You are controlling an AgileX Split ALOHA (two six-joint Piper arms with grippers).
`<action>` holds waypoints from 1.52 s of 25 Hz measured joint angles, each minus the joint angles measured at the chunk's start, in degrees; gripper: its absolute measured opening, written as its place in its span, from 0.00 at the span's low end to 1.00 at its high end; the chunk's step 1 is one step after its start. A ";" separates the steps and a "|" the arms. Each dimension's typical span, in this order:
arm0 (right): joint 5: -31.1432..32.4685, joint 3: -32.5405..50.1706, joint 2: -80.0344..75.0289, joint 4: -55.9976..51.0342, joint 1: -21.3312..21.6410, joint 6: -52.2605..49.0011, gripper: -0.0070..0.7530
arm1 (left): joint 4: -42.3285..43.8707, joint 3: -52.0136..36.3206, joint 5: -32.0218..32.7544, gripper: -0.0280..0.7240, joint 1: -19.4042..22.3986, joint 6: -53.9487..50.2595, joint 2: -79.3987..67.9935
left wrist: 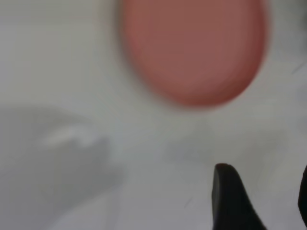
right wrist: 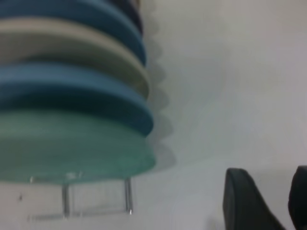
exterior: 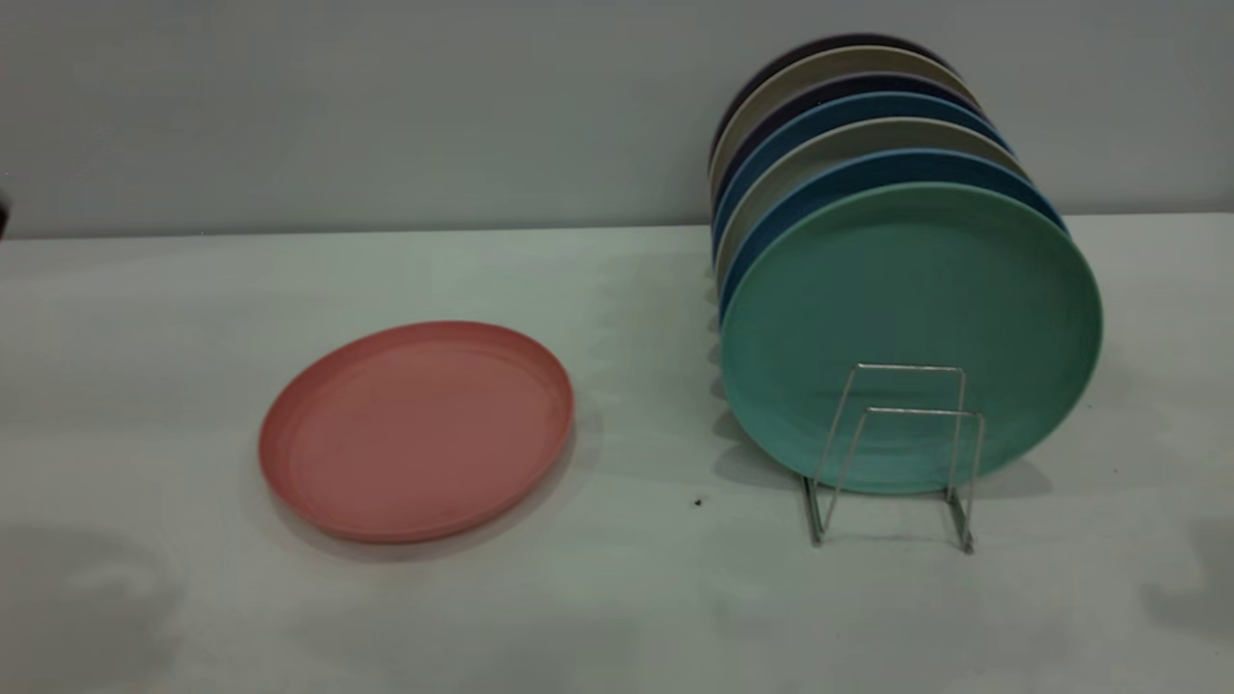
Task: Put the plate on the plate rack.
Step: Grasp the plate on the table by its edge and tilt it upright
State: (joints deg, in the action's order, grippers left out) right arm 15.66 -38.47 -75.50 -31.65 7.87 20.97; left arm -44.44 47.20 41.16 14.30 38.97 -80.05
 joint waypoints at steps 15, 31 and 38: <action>21.40 -8.51 -19.22 -46.37 16.84 45.58 0.34 | -23.49 2.41 -2.50 0.54 8.32 24.93 -29.42; 18.26 -8.55 -26.79 -45.87 16.84 52.75 0.52 | -24.75 10.58 -13.67 0.54 -2.86 23.02 -42.30; 16.65 -8.55 -26.79 -47.48 16.84 54.37 0.52 | -25.32 12.51 -14.79 0.54 -4.36 21.42 -45.16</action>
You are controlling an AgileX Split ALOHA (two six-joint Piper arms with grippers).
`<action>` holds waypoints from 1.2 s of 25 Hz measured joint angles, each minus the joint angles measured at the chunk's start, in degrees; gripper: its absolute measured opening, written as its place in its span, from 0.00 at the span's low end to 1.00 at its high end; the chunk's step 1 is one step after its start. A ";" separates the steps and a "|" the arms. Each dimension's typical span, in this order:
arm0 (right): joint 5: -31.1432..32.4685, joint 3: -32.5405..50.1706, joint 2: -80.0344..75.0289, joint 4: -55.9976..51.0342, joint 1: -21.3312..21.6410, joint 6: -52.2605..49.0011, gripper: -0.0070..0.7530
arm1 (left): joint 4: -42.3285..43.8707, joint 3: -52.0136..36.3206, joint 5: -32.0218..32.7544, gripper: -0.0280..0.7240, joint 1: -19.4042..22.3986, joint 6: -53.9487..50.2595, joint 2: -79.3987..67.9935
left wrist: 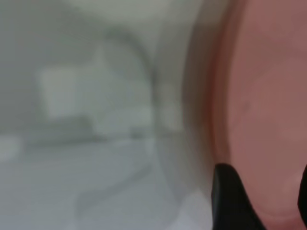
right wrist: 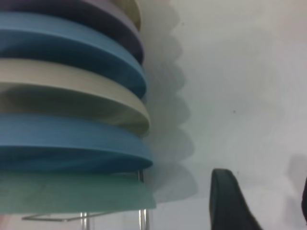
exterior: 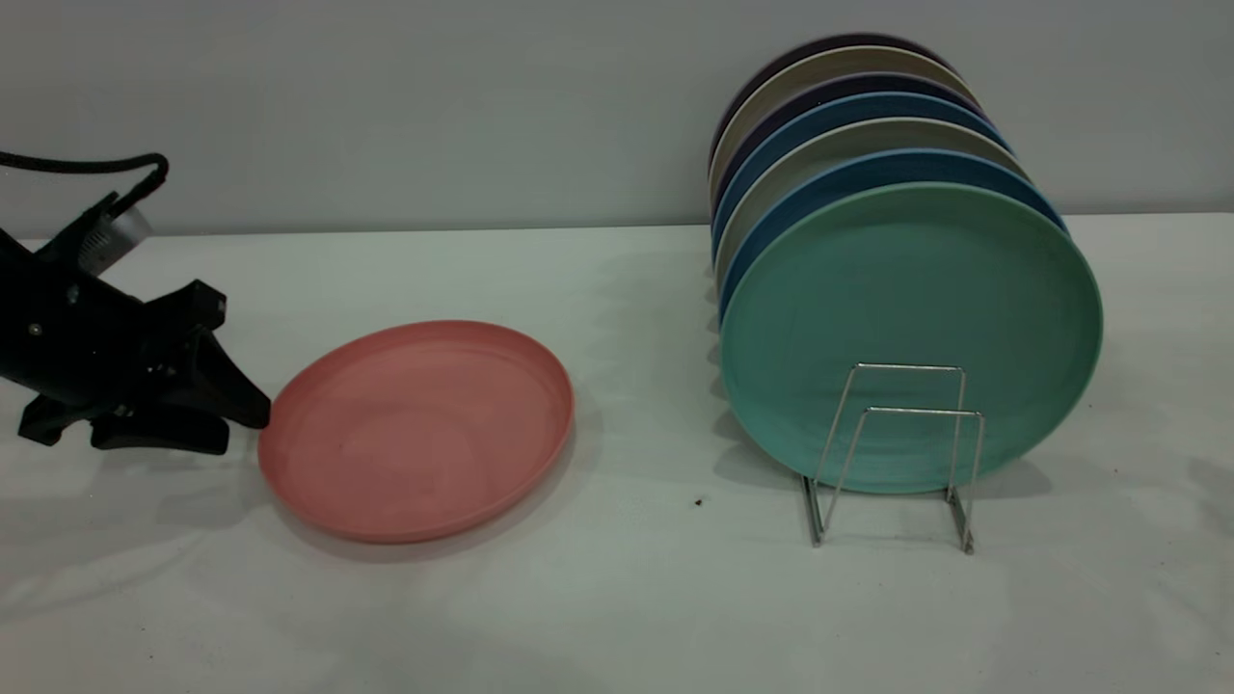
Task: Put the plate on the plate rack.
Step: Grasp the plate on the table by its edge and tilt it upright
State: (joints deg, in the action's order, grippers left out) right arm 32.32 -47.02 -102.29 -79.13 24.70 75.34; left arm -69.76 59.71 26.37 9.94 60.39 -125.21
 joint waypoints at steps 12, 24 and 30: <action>-1.09 -0.07 -0.05 -6.02 0.00 5.32 0.52 | -2.24 1.46 -2.09 0.54 -0.86 0.01 -2.18; -1.72 -0.07 -0.05 -6.30 0.00 5.93 0.51 | -2.42 2.52 -4.47 0.50 -4.50 -0.38 -5.08; -1.85 -0.07 -0.05 -6.30 0.00 6.23 0.47 | -2.42 2.70 -4.60 0.25 -4.61 -0.38 -5.93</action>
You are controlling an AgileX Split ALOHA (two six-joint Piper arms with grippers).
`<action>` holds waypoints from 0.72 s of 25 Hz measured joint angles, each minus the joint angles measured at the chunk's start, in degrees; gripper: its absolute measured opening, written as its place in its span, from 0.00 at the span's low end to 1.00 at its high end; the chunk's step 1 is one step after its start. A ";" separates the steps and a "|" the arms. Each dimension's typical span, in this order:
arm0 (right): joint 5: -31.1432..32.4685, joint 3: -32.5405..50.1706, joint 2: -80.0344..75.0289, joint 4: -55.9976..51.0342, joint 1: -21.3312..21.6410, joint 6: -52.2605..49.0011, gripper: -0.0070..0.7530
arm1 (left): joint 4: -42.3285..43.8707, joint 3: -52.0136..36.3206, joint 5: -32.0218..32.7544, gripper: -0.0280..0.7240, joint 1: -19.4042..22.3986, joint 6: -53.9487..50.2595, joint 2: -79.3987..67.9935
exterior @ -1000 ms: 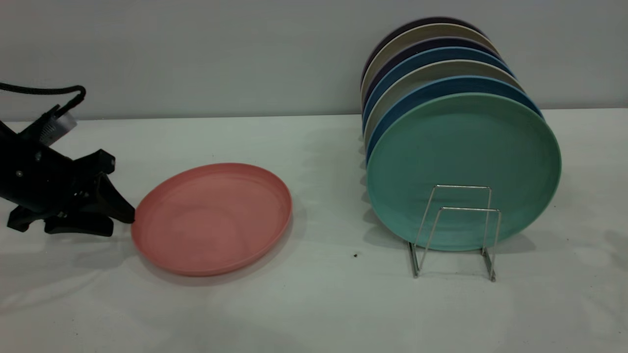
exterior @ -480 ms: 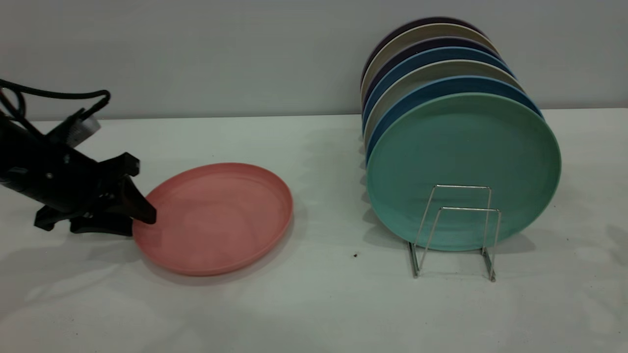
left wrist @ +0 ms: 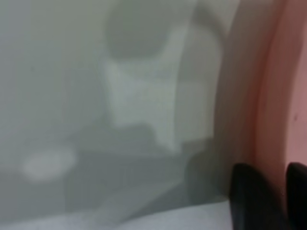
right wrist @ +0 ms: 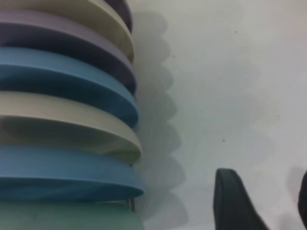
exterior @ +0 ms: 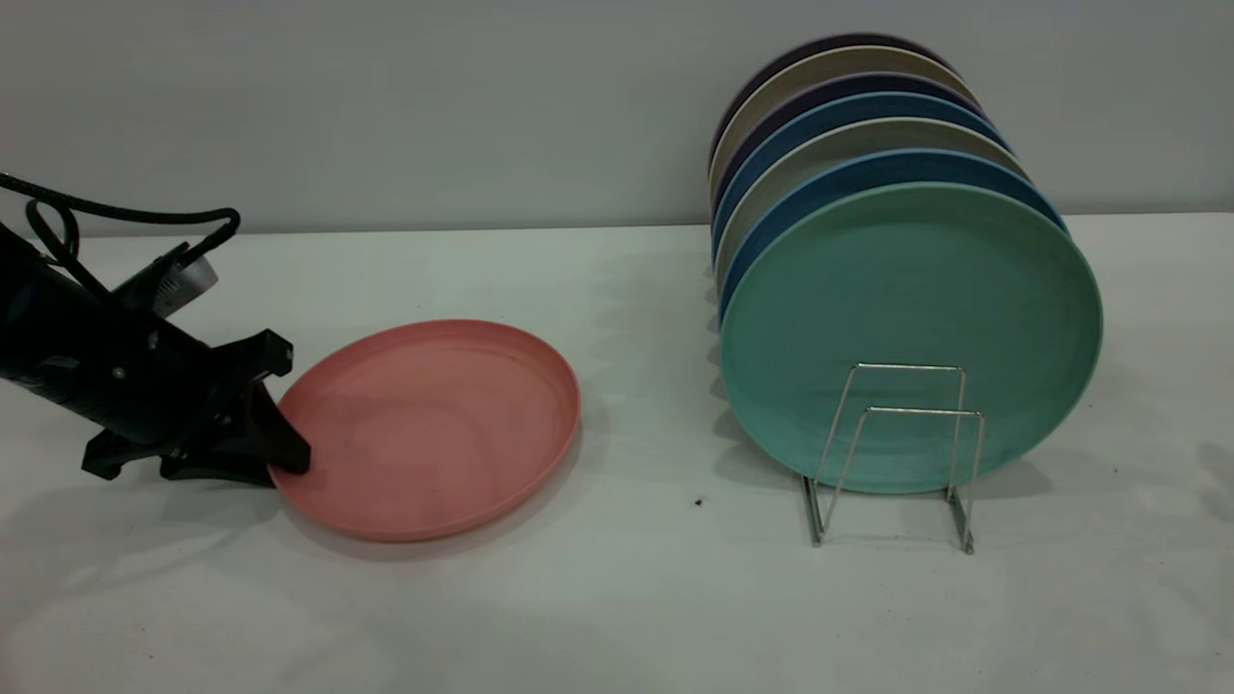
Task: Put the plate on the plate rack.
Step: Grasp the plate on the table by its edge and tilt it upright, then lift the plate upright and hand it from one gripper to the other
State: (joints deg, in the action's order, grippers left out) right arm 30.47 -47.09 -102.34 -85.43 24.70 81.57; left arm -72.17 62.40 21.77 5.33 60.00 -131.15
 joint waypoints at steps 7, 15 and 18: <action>-0.05 0.00 0.00 0.00 0.00 0.15 0.43 | 0.00 0.19 0.55 0.06 0.00 0.06 -0.04; 7.66 0.00 0.28 0.06 0.00 1.40 0.43 | 0.40 0.06 5.50 0.06 0.00 4.33 8.02; 11.18 0.00 1.66 0.81 0.00 0.59 0.43 | 0.35 -1.44 6.18 0.06 -0.97 6.36 13.23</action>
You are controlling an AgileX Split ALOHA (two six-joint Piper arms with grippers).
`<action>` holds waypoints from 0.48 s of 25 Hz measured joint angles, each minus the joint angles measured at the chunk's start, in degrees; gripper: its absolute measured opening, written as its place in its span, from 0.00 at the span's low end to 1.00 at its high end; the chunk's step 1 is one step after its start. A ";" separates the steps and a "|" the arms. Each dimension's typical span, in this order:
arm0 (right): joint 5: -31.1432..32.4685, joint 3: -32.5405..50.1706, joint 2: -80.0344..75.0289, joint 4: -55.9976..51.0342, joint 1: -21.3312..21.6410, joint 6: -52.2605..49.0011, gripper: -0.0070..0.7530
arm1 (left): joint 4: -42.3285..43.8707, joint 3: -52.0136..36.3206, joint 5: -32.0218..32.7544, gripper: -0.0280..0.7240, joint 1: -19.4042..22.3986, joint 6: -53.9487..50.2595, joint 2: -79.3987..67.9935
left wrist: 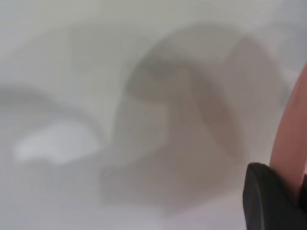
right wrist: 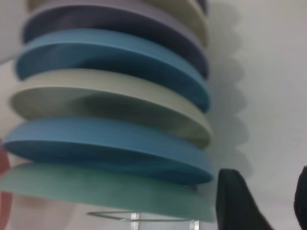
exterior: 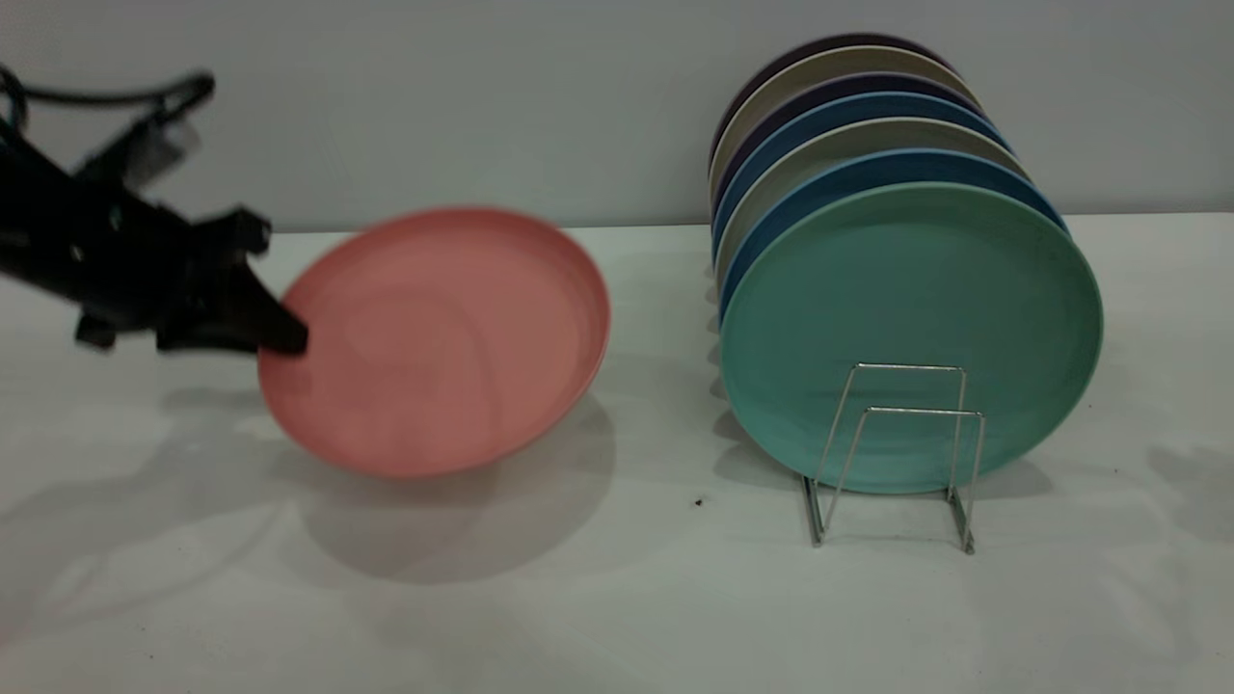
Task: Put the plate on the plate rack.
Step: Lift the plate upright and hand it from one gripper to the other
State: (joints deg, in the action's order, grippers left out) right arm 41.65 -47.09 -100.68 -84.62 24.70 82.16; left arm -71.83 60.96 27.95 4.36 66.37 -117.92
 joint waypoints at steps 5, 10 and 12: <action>1.18 1.94 5.50 1.81 0.00 -2.33 0.42 | -0.16 -2.64 0.11 0.06 -2.97 2.35 5.78; 1.32 7.90 11.48 0.35 -2.32 -2.56 0.42 | -1.99 -2.92 1.63 0.06 -6.30 3.79 7.18; 1.26 10.27 13.68 -0.81 -4.93 -2.42 0.42 | -3.59 -3.24 1.71 0.06 -8.05 4.59 7.57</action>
State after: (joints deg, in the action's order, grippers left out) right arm 42.90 -36.82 -87.00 -85.43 19.77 79.74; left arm -75.41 57.73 29.66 -3.70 70.95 -110.35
